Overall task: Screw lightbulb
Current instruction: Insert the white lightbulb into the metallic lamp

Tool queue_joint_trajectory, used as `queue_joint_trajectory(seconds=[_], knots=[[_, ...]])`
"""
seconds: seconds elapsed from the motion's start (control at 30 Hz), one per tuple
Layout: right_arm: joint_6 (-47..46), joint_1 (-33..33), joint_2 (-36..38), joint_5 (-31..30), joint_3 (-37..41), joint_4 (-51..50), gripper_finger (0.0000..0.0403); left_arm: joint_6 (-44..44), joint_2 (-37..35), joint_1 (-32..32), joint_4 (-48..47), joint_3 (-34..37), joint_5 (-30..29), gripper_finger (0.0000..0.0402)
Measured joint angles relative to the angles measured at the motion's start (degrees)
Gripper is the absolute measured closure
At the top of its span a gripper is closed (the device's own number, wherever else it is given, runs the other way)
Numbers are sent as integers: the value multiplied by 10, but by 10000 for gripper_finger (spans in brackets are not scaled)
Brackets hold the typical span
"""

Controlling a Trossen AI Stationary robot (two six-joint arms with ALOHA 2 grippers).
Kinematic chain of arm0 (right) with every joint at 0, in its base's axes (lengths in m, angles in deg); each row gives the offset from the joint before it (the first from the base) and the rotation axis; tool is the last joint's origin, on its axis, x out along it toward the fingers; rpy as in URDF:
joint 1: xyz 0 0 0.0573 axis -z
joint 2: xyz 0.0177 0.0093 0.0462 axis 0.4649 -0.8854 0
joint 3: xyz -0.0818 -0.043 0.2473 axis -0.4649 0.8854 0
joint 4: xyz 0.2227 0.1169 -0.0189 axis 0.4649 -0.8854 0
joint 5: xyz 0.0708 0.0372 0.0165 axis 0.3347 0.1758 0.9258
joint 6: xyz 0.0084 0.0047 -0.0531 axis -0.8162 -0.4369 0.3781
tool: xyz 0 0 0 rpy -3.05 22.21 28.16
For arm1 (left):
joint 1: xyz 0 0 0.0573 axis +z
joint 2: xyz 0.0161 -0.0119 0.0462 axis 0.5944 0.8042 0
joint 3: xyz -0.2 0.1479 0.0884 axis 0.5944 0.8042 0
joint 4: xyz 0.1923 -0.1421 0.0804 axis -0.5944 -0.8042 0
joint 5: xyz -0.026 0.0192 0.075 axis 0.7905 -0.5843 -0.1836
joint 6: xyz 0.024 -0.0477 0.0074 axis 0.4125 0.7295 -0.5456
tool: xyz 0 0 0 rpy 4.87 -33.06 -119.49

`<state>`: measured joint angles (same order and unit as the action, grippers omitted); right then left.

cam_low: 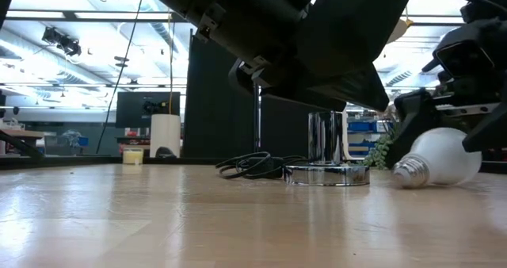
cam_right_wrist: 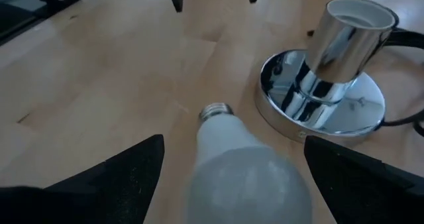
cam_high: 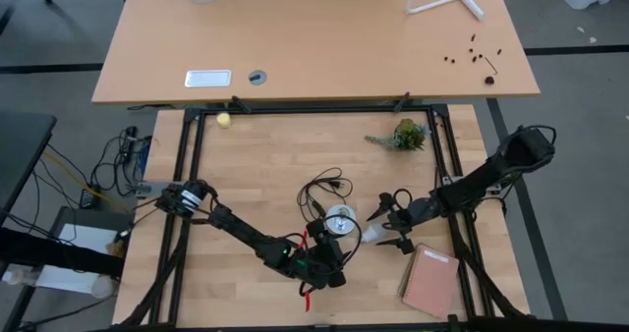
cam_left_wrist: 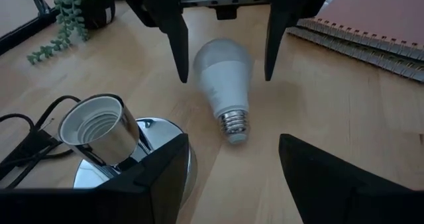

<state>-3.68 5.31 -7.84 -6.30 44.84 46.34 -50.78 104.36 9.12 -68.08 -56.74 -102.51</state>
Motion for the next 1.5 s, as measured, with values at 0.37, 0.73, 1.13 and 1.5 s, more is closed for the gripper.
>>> queue_joint_trajectory(seconds=[0.37, 0.73, 1.13, 1.5], knots=[[-13, 0, -128, 5, 0, 145, 30, 0, 0, 0, -1, 0, 3, 163], [-24, 0, -228, 1, 0, 231, 30, -2, 0, 0, -2, 0, 3, 163], [-24, 0, -249, 3, -2, 263, 131, -2, 0, 0, -3, 0, 2, 163], [-45, 0, -246, 10, -1, 262, 129, 10, 0, 0, -7, 0, -12, 163]])
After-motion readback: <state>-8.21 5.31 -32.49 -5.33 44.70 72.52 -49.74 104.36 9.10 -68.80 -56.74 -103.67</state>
